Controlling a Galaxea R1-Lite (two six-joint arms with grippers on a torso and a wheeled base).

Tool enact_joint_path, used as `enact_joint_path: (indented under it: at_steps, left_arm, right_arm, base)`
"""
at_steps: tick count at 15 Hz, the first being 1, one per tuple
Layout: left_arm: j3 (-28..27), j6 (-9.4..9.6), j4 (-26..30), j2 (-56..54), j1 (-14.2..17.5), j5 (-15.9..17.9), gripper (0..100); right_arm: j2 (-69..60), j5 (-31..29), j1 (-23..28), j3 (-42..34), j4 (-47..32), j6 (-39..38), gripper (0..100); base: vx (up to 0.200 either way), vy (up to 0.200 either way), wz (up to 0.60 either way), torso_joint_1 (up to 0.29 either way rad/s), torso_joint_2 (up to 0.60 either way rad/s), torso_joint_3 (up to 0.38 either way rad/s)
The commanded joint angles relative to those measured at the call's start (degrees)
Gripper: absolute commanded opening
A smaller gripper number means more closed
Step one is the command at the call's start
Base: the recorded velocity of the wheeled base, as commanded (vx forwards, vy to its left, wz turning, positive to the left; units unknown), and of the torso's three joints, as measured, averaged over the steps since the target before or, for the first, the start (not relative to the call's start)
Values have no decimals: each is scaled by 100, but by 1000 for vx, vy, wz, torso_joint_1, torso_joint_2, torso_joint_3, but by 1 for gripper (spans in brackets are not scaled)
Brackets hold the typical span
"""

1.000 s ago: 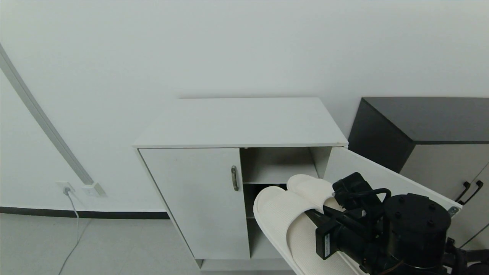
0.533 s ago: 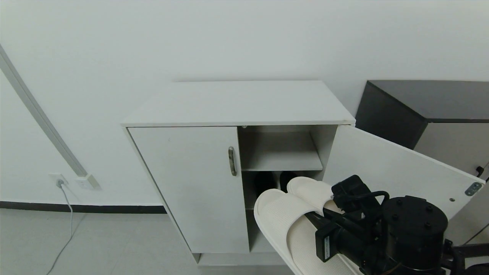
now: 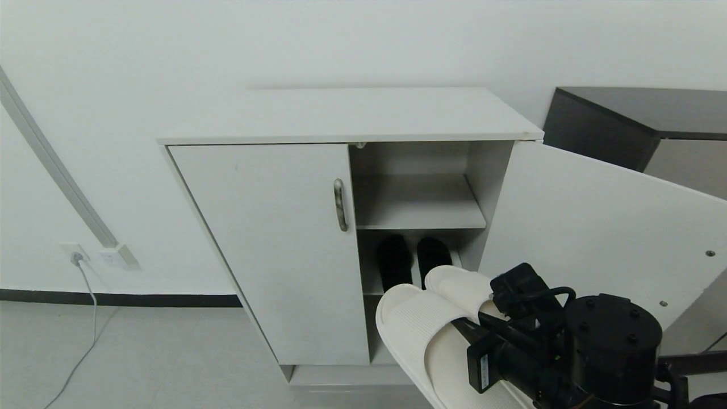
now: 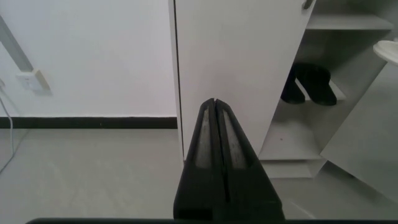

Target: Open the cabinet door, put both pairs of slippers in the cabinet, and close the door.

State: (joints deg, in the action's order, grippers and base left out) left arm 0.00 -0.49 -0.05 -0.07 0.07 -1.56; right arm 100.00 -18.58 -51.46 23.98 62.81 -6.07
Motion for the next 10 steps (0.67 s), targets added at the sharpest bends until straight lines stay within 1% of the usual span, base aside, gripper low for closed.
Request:
enact_joint_path:
  at_steps: [1, 4, 7, 9, 10]
  left_arm:
    - [0, -4, -4, 7, 1, -2, 0]
    - [0, -4, -4, 7, 1, -11, 0]
    - [0, -4, -4, 7, 1, -11, 0]
    - [0, -4, -4, 7, 1, -11, 0]
    - [0, 5, -4, 7, 1, -2, 0]
  right_arm:
    - [20, 3, -5, -7, -5, 1, 0]
    - [20, -5, -5, -7, 12, 1, 0]
    - [20, -5, -5, -7, -5, 1, 0]
    - [90, -23, -5, 28, -5, 62, 0]
    - [169, -137, -5, 81, -5, 132, 0]
  base:
    - [0, 0, 0, -129, 466, 339]
    - [0, 0, 0, -102, 452, 352]
    - [0, 0, 0, -56, 445, 377]
    - [0, 0, 0, -32, 198, 178]
    - [0, 0, 0, -12, 90, 85]
